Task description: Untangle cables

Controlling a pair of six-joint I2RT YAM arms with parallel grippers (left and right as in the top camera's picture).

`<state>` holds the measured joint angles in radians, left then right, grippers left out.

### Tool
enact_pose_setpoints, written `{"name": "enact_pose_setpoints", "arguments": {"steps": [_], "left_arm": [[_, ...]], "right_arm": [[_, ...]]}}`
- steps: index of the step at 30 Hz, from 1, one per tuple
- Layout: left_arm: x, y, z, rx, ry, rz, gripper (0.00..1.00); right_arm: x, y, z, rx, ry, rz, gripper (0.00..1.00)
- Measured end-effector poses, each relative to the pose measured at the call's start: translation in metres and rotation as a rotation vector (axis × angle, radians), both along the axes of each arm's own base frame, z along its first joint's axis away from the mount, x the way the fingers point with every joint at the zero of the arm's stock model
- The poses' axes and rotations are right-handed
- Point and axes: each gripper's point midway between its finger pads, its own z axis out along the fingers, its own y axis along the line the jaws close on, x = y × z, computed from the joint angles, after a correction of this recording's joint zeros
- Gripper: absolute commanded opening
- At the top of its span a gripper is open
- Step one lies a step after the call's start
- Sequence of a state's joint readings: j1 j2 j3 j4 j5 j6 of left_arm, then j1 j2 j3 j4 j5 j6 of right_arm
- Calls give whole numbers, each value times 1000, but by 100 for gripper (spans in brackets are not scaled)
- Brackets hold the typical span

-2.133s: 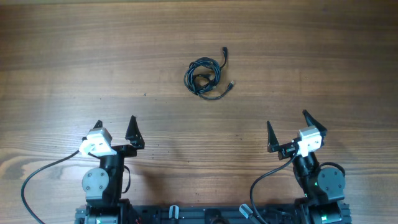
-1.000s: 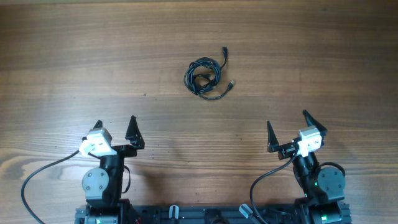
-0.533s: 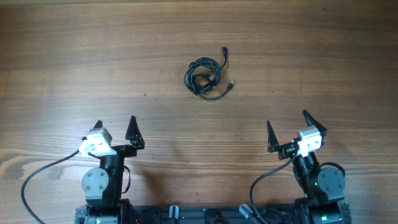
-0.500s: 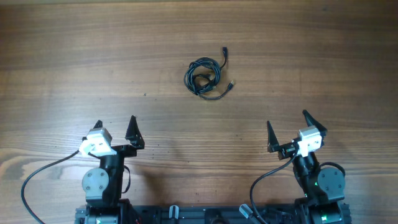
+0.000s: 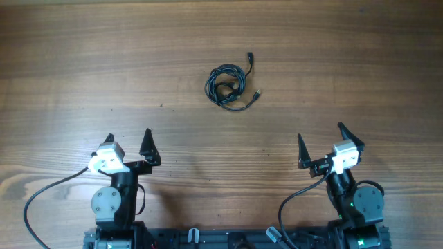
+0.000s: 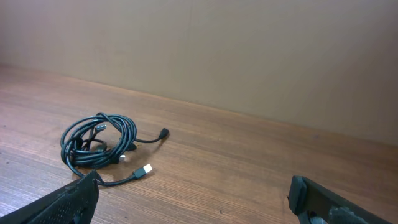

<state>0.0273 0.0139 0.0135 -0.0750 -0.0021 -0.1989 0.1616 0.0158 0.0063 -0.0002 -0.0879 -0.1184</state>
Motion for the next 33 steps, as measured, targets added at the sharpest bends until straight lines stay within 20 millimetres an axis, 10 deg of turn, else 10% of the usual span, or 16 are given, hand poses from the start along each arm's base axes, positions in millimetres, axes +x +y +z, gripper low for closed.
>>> {"name": "enact_pose_setpoints", "arguments": {"steps": [19,33], "left_arm": [[0,-8,7,-2,-24,-49,100],[24,-14,38,-17,143,-87,100]], "right_arm": [[2,25,29,71,101,138,100],[45,51,69,32,378,243,100]]}}
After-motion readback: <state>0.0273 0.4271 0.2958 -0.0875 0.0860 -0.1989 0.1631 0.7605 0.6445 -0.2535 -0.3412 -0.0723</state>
